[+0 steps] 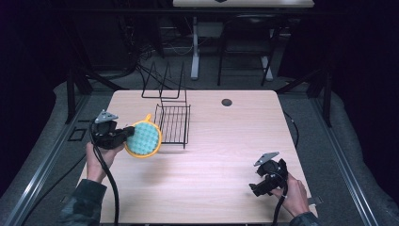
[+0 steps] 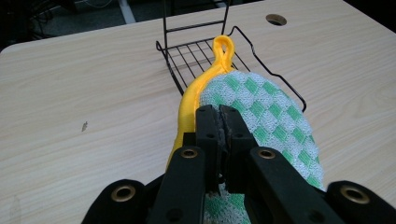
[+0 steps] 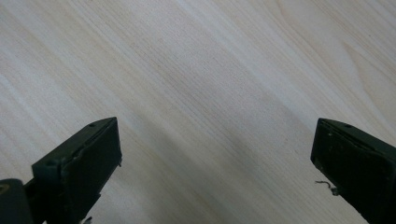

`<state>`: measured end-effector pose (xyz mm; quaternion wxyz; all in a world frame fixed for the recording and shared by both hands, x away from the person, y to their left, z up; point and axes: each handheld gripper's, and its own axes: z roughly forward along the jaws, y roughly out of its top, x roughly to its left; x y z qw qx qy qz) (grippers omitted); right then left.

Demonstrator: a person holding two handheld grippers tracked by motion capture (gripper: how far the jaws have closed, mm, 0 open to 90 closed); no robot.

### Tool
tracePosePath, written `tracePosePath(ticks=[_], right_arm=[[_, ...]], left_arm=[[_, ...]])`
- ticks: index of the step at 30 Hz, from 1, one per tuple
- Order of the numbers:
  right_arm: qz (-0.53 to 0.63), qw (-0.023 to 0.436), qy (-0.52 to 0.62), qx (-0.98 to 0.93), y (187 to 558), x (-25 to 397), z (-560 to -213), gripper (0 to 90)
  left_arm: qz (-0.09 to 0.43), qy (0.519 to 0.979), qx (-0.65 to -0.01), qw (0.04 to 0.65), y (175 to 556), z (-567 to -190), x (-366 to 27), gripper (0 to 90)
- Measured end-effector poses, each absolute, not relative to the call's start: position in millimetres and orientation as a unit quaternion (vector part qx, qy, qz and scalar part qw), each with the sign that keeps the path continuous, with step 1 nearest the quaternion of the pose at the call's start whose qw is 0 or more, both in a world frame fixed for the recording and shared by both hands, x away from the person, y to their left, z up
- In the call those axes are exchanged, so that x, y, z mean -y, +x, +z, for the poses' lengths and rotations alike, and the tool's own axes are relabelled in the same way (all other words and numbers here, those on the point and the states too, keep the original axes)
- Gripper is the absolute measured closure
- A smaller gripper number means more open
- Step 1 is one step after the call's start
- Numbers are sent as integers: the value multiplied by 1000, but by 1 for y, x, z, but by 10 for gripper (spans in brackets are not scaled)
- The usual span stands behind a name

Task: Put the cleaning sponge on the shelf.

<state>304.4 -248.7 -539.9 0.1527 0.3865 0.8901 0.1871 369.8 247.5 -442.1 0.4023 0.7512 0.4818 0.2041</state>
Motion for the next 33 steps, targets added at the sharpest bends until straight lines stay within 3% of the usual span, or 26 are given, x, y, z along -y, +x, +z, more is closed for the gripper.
tracePosePath(ticks=[33], right_arm=[[198, 148, 389, -888, 304, 249, -540, 26]], left_arm=[[233, 725, -495, 420, 407, -453, -210, 877]])
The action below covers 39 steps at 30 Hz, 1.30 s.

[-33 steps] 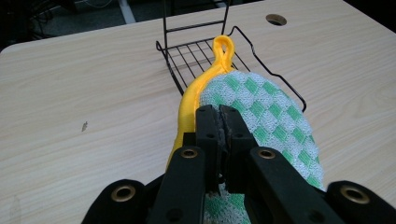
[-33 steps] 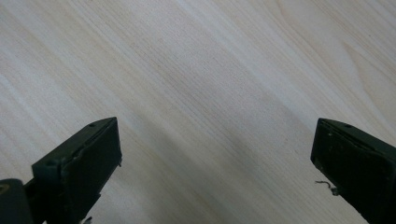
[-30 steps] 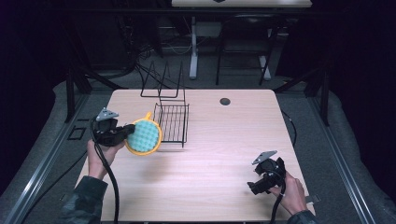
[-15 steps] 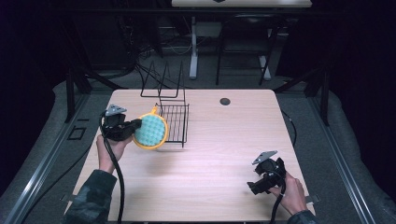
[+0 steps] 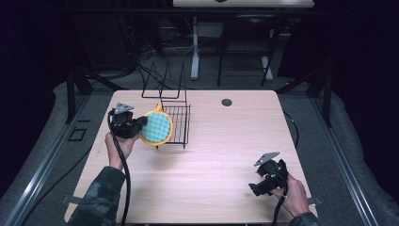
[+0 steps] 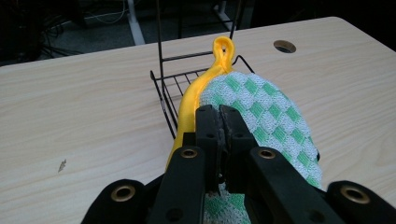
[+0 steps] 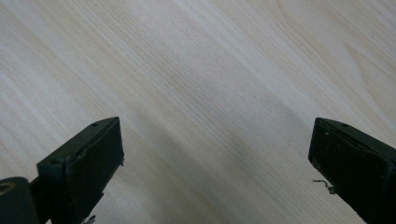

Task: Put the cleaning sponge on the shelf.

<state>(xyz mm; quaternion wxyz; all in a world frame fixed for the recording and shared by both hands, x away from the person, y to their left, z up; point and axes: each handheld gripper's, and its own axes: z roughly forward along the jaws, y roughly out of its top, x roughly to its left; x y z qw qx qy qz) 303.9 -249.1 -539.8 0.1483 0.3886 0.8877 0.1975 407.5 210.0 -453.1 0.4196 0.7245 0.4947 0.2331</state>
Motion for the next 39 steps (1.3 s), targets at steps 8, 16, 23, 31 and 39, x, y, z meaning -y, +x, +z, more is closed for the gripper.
tracePosePath(ticks=[8, 16, 23, 31, 39], right_arm=[[197, 147, 391, -887, 304, 249, -540, 31], [194, 146, 392, -887, 305, 250, -541, 34], [192, 145, 391, -889, 305, 250, -541, 35], [192, 138, 392, -889, 305, 250, -541, 36], [192, 139, 390, -890, 305, 250, -542, 37]], left_arm=[[239, 720, -497, 420, 417, -458, -203, 877], [243, 716, -499, 423, 424, -468, -197, 876], [251, 710, -502, 425, 429, -475, -189, 876], [247, 709, -507, 423, 435, -484, -185, 877], [243, 709, -511, 420, 437, -493, -180, 878]])
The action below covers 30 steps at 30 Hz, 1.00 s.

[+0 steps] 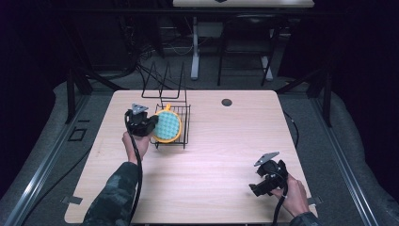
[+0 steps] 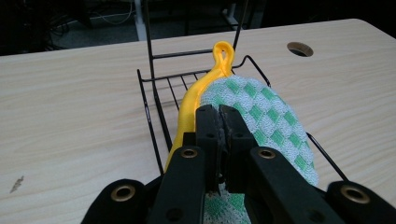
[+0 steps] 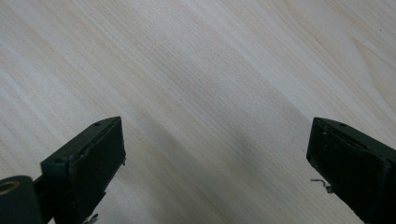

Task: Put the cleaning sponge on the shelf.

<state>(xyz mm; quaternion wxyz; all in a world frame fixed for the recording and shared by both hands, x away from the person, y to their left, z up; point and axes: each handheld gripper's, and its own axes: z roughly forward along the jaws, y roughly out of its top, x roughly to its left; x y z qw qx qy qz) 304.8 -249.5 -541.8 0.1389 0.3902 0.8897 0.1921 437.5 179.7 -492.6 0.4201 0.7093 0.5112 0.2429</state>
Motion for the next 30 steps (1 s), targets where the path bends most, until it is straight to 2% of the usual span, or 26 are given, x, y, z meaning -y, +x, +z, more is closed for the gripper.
tracePosePath(ticks=[16, 30], right_arm=[[190, 138, 388, -891, 305, 249, -542, 40], [188, 139, 382, -894, 305, 248, -543, 40]], left_arm=[[243, 710, -515, 413, 447, -508, -172, 878], [244, 690, -542, 414, 457, -522, -172, 879]])
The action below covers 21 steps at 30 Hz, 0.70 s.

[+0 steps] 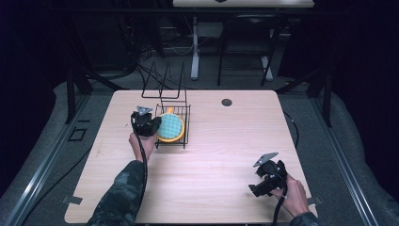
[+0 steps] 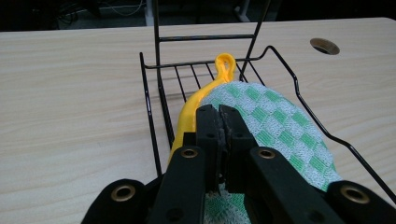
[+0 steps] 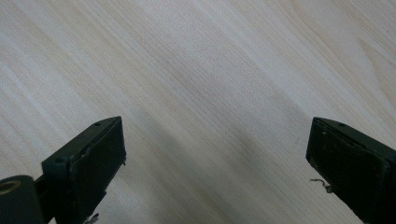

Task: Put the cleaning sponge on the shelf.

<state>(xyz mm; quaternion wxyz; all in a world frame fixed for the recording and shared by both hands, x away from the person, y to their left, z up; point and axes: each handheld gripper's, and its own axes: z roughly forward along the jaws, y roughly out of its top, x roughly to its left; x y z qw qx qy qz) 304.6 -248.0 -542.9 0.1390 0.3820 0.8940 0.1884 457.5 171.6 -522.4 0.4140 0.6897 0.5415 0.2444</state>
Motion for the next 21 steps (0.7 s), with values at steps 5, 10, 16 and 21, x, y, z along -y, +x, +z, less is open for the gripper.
tracePosePath(ticks=[5, 10, 16, 21], right_arm=[[188, 137, 379, -896, 304, 247, -543, 42], [184, 135, 377, -898, 304, 246, -543, 42], [185, 134, 378, -897, 304, 246, -543, 42], [186, 133, 378, -897, 304, 247, -544, 42]], left_arm=[[249, 692, -542, 408, 460, -526, -168, 878], [248, 697, -541, 399, 461, -529, -164, 875], [252, 694, -548, 393, 463, -532, -159, 873], [258, 690, -553, 389, 465, -534, -156, 873]])
